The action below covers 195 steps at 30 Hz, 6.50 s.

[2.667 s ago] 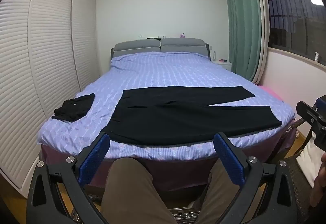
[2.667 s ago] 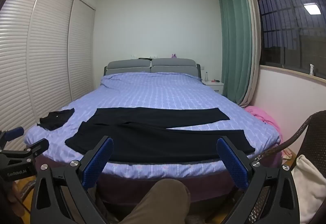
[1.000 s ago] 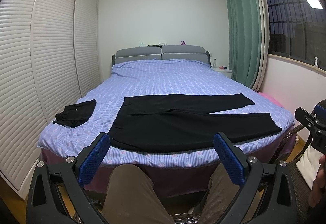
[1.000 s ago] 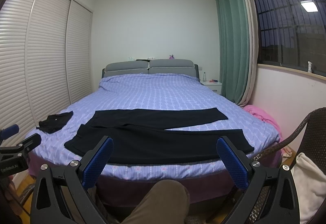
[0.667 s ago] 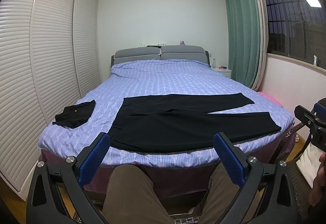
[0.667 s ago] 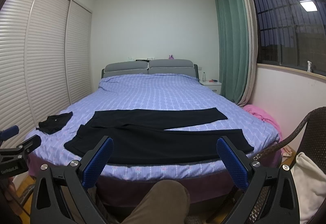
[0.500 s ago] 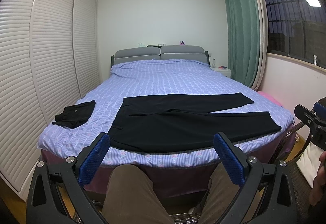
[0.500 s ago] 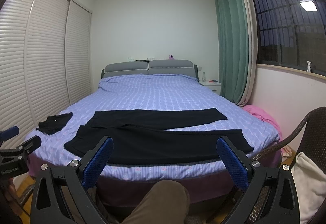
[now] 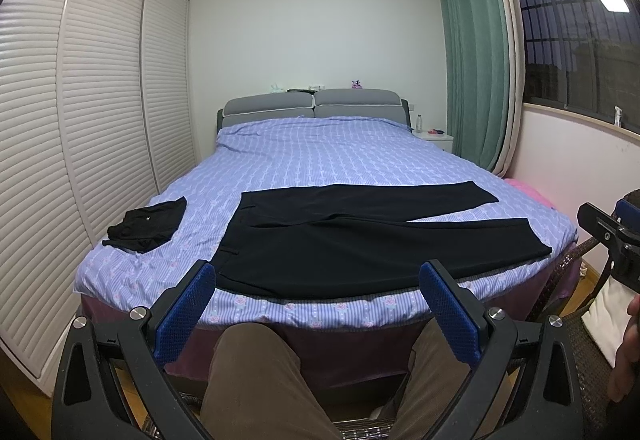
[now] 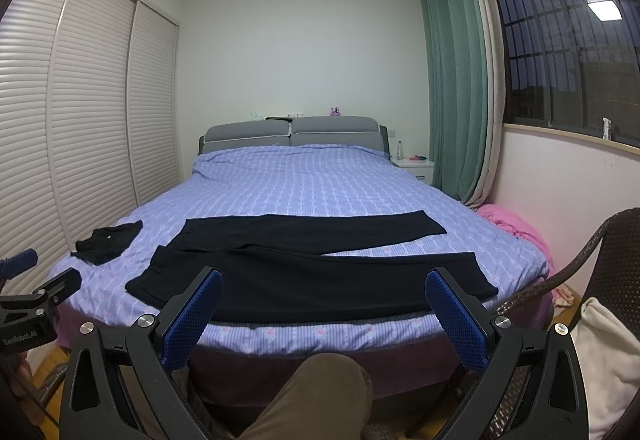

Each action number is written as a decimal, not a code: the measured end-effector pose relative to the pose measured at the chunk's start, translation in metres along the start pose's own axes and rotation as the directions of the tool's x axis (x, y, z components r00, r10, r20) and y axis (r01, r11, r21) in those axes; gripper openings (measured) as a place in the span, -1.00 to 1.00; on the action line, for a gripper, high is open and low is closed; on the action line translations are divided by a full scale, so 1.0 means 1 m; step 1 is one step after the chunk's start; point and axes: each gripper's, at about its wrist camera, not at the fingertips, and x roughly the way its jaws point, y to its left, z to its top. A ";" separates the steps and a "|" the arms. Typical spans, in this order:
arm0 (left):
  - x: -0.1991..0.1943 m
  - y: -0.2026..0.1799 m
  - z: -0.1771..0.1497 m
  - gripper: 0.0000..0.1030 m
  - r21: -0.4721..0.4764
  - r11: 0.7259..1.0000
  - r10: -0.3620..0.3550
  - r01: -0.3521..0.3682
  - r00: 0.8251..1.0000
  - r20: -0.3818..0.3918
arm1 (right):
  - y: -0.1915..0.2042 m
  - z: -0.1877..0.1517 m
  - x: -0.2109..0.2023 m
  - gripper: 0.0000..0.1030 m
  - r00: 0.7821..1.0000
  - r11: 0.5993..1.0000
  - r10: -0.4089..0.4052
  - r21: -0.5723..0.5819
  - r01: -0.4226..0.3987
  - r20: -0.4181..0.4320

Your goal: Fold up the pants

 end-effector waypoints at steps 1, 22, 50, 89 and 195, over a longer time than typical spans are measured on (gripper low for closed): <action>0.000 -0.001 0.000 1.00 0.000 1.000 -0.001 0.001 1.000 0.000 | 0.000 0.000 0.000 1.00 1.000 1.000 0.000 0.000 0.000 0.000; 0.030 0.004 0.004 1.00 -0.019 1.000 0.019 -0.020 0.998 -0.057 | -0.009 0.002 0.017 1.00 1.000 1.000 -0.026 -0.010 0.025 -0.017; 0.252 -0.082 0.111 1.00 0.204 0.963 -0.150 0.178 0.978 -0.143 | -0.058 0.064 0.207 0.99 0.974 0.980 -0.199 0.000 0.200 -0.105; 0.696 -0.387 0.211 0.73 0.445 0.579 -0.480 0.683 0.727 -0.491 | -0.288 0.114 0.618 0.95 0.877 0.986 -0.137 0.018 0.163 -0.461; 0.419 -0.349 0.002 -0.88 0.316 0.548 -0.501 0.775 0.607 -0.617 | -0.349 -0.058 0.395 -0.85 0.700 0.880 -0.084 -0.382 -0.281 -0.709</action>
